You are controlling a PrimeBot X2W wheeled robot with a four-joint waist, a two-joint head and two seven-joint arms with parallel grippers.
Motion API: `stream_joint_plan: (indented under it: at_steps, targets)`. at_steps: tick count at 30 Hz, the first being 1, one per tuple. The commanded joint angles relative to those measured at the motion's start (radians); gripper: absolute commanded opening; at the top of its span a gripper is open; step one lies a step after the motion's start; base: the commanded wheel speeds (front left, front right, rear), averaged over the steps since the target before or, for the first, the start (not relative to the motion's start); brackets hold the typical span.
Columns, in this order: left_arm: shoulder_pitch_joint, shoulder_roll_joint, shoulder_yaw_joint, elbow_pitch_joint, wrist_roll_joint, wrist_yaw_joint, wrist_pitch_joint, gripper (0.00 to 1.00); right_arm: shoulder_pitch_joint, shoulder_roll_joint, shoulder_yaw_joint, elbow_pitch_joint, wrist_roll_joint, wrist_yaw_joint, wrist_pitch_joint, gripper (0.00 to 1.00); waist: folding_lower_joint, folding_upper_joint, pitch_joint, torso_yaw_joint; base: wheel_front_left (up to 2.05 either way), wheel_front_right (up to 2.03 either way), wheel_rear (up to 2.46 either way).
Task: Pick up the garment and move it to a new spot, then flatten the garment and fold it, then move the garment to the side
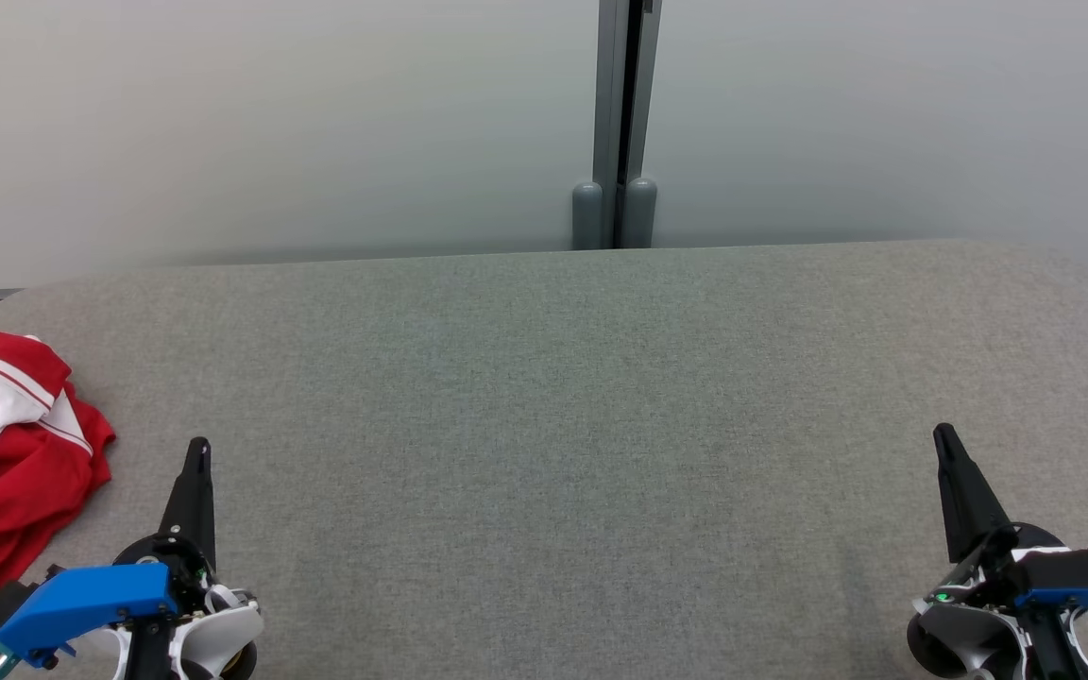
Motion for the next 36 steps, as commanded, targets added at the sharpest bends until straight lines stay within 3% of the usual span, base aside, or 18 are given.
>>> stream_joint_plan:
  at_steps: [1,22,23,36]
  targets:
    - [-0.007,-0.003,0.001,-0.006,-0.003,-0.001,0.005,0.00,0.013,-0.007,-0.002,-0.003,0.003,0.000,0.004,0.00,0.0000,0.0000,0.000,0.000,0.00,0.00,0.00]
    - [-0.007,-0.003,0.001,-0.006,-0.003,-0.001,0.004,0.00,0.013,-0.007,-0.002,-0.003,0.003,0.000,0.004,0.00,0.0000,0.0000,0.000,0.000,0.00,0.00,0.00]
    - [0.000,0.000,0.000,0.000,0.000,0.000,0.000,1.00,0.000,0.000,0.000,0.000,0.000,0.000,0.000,1.00,0.0000,0.0000,0.000,0.000,0.00,0.00,0.00]
    - [0.007,0.025,-0.021,0.036,0.063,0.000,-0.049,1.00,0.003,0.004,0.036,0.021,-0.078,-0.001,-0.049,1.00,0.0000,0.0000,0.002,0.000,0.00,0.00,0.00]
